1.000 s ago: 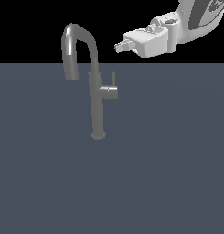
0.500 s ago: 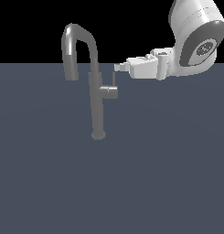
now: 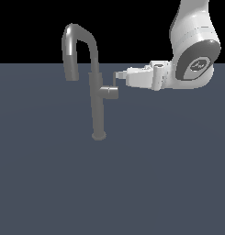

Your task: Turn on the faucet by rotating a designated handle.

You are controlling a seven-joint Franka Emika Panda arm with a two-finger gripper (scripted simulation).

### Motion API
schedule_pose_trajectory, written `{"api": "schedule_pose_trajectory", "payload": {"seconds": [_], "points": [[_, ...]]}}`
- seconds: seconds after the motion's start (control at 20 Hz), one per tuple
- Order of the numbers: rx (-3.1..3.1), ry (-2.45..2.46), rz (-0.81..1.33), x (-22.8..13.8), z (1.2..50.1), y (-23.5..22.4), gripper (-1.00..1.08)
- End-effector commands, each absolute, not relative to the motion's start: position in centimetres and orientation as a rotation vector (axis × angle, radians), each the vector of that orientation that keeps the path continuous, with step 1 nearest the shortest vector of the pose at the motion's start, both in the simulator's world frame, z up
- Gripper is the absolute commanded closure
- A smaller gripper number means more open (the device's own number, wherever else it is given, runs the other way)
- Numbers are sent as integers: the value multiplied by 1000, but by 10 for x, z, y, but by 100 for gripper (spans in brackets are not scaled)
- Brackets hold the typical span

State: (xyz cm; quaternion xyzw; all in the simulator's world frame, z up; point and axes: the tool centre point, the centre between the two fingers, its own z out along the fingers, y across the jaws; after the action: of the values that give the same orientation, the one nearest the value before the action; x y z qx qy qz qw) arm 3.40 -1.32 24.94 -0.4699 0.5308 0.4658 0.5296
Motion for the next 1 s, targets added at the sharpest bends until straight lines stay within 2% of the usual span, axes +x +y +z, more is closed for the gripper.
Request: {"api": "schedule_pose_trajectory", "payload": {"seconds": [0.0, 0.2, 0.95], "points": [[-1113, 1269, 1114, 34, 248, -13, 108], [-1114, 1269, 1114, 34, 248, -13, 108], [-1112, 1270, 1112, -1, 258, -8, 108]]}}
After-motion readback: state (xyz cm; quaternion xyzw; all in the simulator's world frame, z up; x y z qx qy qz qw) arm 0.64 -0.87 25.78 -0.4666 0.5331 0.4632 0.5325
